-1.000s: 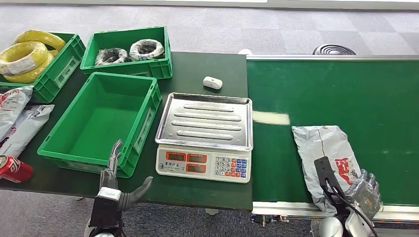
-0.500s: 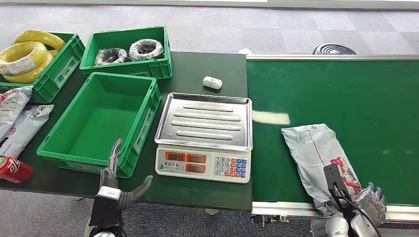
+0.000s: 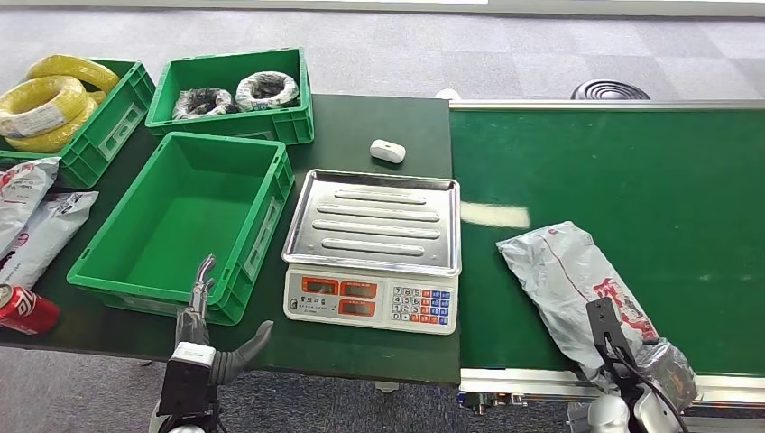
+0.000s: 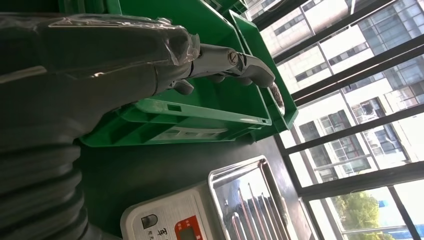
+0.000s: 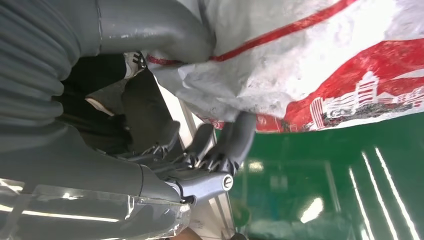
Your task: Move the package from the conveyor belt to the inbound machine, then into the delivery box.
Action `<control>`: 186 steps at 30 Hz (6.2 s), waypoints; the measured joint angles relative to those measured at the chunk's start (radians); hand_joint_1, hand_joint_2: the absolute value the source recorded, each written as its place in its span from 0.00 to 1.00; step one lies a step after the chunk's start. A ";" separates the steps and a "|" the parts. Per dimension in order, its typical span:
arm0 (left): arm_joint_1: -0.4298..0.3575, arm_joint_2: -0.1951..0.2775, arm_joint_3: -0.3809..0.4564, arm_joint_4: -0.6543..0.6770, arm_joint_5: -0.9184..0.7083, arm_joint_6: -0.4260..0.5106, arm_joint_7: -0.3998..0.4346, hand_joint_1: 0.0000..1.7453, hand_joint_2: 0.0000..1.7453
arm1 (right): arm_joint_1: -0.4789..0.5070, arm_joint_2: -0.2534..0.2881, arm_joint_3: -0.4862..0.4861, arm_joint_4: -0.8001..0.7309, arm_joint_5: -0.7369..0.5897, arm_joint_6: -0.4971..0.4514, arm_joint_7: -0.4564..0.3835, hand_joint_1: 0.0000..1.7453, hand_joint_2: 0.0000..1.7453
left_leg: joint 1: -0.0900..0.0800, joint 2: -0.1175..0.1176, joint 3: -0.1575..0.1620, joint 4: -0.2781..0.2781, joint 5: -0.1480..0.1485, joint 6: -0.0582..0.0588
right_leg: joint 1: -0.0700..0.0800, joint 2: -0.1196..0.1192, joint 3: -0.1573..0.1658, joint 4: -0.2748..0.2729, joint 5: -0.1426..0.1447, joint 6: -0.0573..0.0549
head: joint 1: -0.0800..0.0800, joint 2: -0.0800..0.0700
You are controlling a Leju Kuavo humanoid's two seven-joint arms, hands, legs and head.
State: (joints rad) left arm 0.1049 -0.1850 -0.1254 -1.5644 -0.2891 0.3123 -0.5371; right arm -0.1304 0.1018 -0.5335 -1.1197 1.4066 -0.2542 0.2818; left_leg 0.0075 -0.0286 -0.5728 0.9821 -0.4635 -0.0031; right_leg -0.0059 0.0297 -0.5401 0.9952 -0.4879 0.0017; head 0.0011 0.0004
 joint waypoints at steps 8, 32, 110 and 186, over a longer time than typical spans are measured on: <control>0.000 0.000 0.004 0.000 -0.004 -0.009 0.000 0.00 1.00 | 0.025 0.018 -0.005 -0.036 -0.016 -0.016 -0.023 0.34 1.00 | 0.000 0.000 0.000 0.000 0.000 0.000 | 0.000 0.000 0.000 0.000 0.000 0.000 | 0.000 0.000; -0.023 0.000 0.015 0.005 -0.004 -0.018 -0.007 0.00 1.00 | 0.083 0.082 0.067 -0.179 -0.128 0.070 -0.146 0.00 1.00 | 0.000 0.000 0.000 0.000 0.000 0.000 | 0.000 0.000 0.000 0.000 0.000 0.000 | 0.000 0.000; -0.005 0.003 -0.041 0.059 0.030 0.055 -0.065 0.00 1.00 | -0.108 0.010 0.408 -0.575 -0.130 -0.292 -0.315 0.97 1.00 | 0.001 0.003 -0.001 0.000 0.001 0.000 | 0.002 0.003 -0.001 0.000 0.002 0.000 | 0.000 0.000; -0.014 0.035 -0.049 0.070 0.088 0.105 -0.049 0.00 1.00 | -0.321 0.071 0.970 -0.108 -0.345 -0.210 -0.434 0.00 0.50 | 0.002 0.001 -0.004 0.000 0.002 0.000 | 0.003 0.002 -0.004 0.001 0.002 0.000 | 0.000 0.000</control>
State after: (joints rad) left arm 0.0909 -0.1500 -0.1747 -1.4949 -0.2008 0.4172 -0.5857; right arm -0.4517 0.1727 0.4363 -1.2282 1.0615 -0.4643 -0.1522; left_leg 0.0097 -0.0276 -0.5767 0.9824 -0.4614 -0.0032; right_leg -0.0034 0.0322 -0.5438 0.9959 -0.4858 0.0014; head 0.0015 0.0004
